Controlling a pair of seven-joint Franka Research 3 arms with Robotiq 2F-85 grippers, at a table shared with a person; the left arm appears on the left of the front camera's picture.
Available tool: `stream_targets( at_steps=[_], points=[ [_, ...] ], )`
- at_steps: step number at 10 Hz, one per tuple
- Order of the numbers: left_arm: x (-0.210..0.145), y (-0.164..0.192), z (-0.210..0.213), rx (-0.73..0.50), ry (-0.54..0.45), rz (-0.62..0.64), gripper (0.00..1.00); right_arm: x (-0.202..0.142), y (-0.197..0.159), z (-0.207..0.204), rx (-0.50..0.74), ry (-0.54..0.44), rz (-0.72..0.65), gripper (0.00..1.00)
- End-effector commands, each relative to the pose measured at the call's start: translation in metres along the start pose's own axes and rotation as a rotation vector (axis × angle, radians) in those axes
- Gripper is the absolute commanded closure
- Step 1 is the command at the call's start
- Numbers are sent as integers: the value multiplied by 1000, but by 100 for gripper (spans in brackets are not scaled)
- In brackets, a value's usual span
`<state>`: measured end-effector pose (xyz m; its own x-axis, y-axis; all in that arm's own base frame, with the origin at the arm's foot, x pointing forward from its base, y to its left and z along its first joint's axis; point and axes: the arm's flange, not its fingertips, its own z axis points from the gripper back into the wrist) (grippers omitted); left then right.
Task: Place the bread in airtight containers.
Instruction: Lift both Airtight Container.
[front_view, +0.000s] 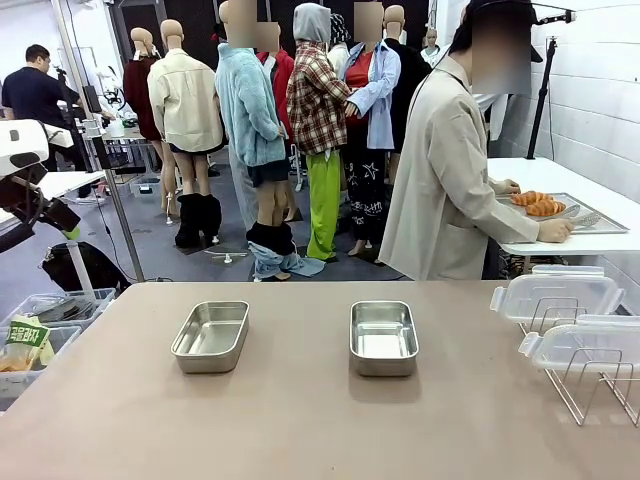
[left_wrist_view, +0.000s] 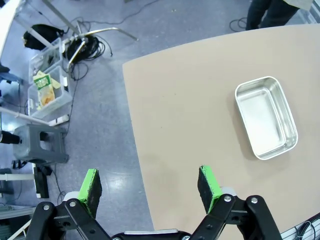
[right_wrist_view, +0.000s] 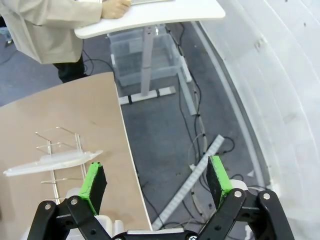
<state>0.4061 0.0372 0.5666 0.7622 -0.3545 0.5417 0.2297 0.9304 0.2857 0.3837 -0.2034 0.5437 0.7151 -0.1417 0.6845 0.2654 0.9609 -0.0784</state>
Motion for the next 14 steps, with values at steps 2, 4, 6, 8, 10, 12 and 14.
stream_targets(
  at_steps=[2, 4, 6, 8, 10, 12, 14],
  points=[
    [0, 3, -1, 17, 6, -4, 0, -4, 0, -2, 1, 6, 15, 0],
    [0, 3, -1, 17, 6, -4, 0, -4, 0, -2, 1, 6, 15, 0],
    [0, 3, -1, 17, 6, -4, 0, -4, 0, -2, 1, 6, 15, 0],
    [0, 3, -1, 17, 6, -4, 0, -4, 0, -2, 1, 6, 15, 0],
    [0, 3, -1, 17, 6, -4, 0, -4, 0, -2, 1, 6, 15, 0],
    [0, 3, -1, 17, 6, -4, 0, -4, 0, -2, 1, 6, 15, 0],
    [0, 3, -1, 17, 6, -4, 0, -4, 0, -2, 1, 6, 15, 0]
  ],
)
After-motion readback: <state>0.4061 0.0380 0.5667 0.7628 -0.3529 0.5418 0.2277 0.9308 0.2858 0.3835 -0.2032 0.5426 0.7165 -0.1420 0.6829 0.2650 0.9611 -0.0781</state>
